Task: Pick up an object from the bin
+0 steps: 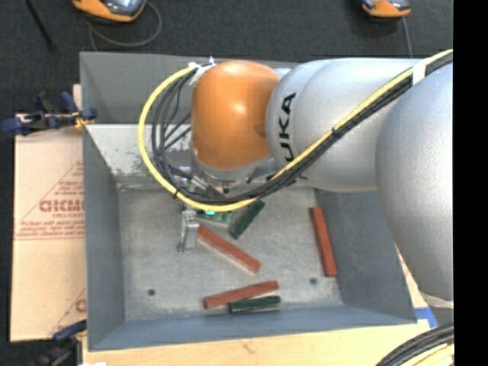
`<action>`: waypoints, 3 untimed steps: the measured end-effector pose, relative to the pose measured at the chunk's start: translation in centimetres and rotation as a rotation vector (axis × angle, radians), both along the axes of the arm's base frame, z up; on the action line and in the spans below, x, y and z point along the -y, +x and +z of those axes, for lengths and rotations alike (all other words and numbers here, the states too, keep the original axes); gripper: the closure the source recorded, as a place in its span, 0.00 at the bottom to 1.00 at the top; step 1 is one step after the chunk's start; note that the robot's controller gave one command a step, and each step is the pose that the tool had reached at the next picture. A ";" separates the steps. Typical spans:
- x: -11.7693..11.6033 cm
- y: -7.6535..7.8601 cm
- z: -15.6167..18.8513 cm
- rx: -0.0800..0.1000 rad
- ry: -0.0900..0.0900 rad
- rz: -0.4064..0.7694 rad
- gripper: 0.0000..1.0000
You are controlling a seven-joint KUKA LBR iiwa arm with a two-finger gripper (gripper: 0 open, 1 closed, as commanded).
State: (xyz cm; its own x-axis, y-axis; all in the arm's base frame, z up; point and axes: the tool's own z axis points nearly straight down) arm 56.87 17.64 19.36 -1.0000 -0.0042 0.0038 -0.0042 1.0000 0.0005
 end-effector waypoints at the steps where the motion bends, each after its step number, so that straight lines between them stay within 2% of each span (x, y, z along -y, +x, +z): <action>1: 7.3 -0.4 -10.9 -0.001 -0.004 -0.119 0.00; 2: 10.8 0.5 -12.2 0.011 0.002 -0.211 0.00; 3: 10.8 0.7 -11.9 0.018 0.003 -0.214 1.00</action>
Offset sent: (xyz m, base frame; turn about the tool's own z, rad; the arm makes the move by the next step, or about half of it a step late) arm -0.0029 -0.0687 -0.1043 0.1133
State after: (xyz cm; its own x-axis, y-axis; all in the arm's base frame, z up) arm 57.52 6.84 7.45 -0.9780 0.2083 -0.0141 0.2082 0.9781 0.0054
